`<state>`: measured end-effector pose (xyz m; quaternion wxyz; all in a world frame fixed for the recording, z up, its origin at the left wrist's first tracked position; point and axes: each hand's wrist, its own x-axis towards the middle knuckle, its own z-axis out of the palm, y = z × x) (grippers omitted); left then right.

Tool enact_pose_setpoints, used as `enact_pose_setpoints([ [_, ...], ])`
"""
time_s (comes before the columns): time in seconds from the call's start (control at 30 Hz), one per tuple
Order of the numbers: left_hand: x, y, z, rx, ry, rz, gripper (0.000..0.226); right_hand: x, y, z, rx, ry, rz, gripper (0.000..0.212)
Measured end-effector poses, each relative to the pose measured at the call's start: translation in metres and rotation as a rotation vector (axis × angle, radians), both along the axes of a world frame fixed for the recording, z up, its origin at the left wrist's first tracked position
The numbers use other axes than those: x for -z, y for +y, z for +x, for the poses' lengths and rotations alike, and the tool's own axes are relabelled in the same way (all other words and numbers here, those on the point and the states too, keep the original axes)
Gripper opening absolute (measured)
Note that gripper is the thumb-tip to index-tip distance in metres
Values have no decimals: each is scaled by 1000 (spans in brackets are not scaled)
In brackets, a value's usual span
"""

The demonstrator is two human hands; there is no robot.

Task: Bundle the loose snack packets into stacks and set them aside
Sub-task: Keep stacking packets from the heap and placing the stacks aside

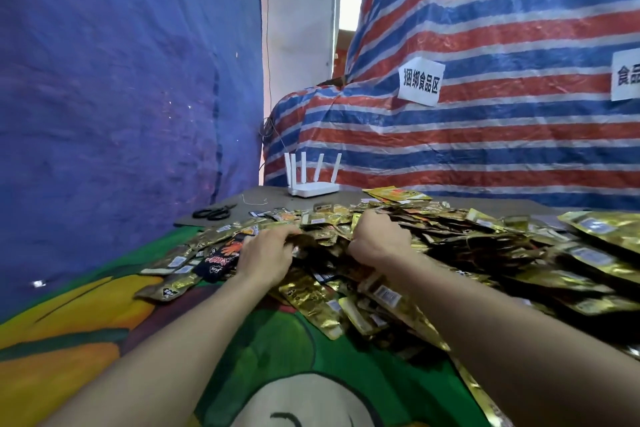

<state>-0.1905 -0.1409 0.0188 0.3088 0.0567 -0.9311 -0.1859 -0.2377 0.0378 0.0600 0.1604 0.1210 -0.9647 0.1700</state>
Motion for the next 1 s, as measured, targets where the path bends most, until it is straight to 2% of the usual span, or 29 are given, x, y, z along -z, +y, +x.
enact_pose_setpoints([
  [0.1, -12, 1, 16, 31, 152, 178, 19, -6, 4, 11, -16, -37, -187, 13],
  [0.2, -28, 7, 29, 62, 272, 458, 7, -12, 9, 19, -49, -61, -334, 7],
  [0.3, -40, 12, 43, 57, 359, 646, 10, -15, 16, 29, -98, -136, -546, 6],
  [0.4, -43, 18, 58, 72, 425, 877, 13, -16, 22, 41, -101, -130, -817, 13],
  [0.47, -43, 23, 69, 88, 472, 1116, 18, -18, 28, 51, -104, -111, -975, 15],
  [0.53, -42, 30, 79, 121, 492, 1405, 36, -20, 34, 61, -125, -81, -1071, 18],
  [0.63, -37, 41, 89, 164, 452, 1631, 26, -21, 44, 73, -111, 4, -1103, 18],
  [0.7, -32, 52, 97, 185, 436, 1687, 17, -18, 51, 79, -71, 45, -1074, 18],
  [0.8, -22, 69, 108, 187, 415, 1718, 13, -13, 61, 82, 34, 94, -935, 27],
  [0.93, 1, 84, 121, 198, 378, 1719, 24, -11, 73, 84, 37, 157, -806, 27],
  [1.0, 12, 87, 126, 195, 363, 1704, 42, -10, 75, 86, 34, 181, -753, 23],
])
